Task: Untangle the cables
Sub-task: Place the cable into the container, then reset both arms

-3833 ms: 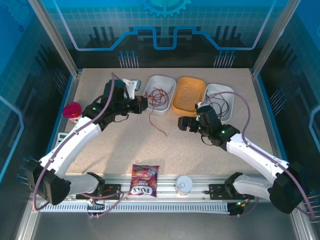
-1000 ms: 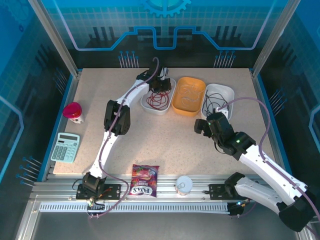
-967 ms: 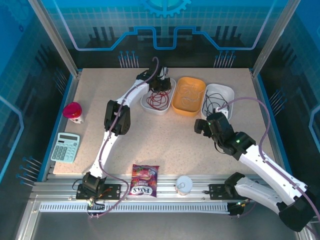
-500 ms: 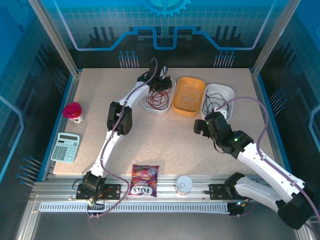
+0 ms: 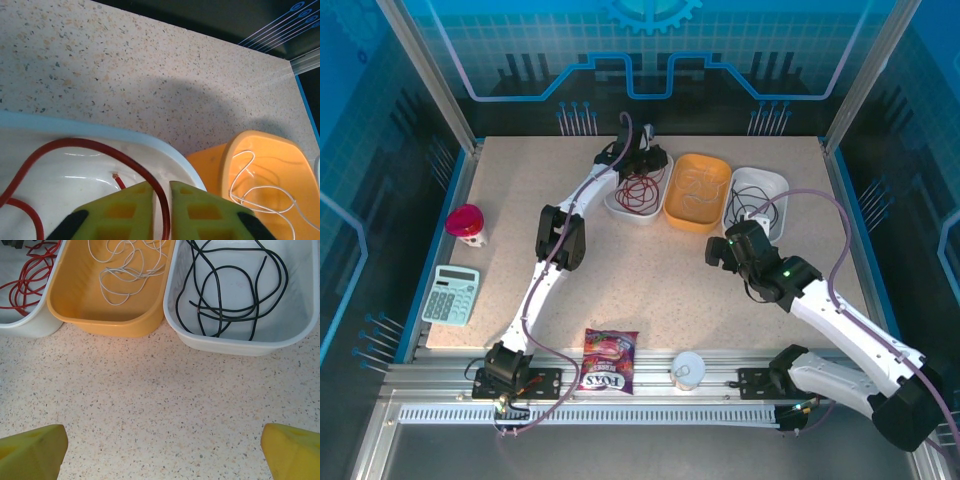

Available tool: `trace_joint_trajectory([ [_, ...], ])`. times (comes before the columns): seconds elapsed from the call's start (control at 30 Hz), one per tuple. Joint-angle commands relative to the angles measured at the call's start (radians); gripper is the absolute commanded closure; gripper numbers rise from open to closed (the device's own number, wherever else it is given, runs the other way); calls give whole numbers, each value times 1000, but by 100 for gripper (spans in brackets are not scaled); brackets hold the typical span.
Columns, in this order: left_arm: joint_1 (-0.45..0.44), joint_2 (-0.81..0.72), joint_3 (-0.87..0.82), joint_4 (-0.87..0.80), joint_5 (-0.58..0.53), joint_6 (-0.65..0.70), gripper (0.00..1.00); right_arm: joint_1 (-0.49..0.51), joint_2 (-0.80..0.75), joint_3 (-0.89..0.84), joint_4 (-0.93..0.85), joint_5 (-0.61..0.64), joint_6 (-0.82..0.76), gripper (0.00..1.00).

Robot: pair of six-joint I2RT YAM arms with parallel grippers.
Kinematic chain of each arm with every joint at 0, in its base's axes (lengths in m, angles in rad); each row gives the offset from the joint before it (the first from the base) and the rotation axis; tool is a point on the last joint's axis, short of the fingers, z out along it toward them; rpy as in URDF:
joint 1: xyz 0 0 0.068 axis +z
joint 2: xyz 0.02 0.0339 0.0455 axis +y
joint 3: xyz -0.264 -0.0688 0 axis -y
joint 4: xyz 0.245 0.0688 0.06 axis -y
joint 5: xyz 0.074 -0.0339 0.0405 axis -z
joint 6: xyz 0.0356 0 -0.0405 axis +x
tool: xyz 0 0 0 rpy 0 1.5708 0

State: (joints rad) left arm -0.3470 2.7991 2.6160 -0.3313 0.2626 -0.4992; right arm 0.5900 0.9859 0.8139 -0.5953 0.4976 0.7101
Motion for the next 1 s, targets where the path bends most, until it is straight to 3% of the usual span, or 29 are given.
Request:
trace_joint_trajectory([
  [0.0,5,-19,35,-12,23,-4,79,5,1,35,-17,15,-1,0],
  [0.37,-4,-282,-253,-30,-76,-16,69,6,-31,16,-14,19,5,0],
  [0.6,-7,-464,-434,-5,-128,-42,56,5,-63,13,-34,38,0,0],
  [0.7,-7,-578,-549,35,-151,-30,43,3,-83,22,-58,66,-8,0],
  [0.9,-4,-869,-856,146,-217,31,1,-8,-111,19,-91,103,-14,0],
  [0.97,-3,-985,-987,184,-256,60,1,-13,-116,13,-103,118,-11,0],
])
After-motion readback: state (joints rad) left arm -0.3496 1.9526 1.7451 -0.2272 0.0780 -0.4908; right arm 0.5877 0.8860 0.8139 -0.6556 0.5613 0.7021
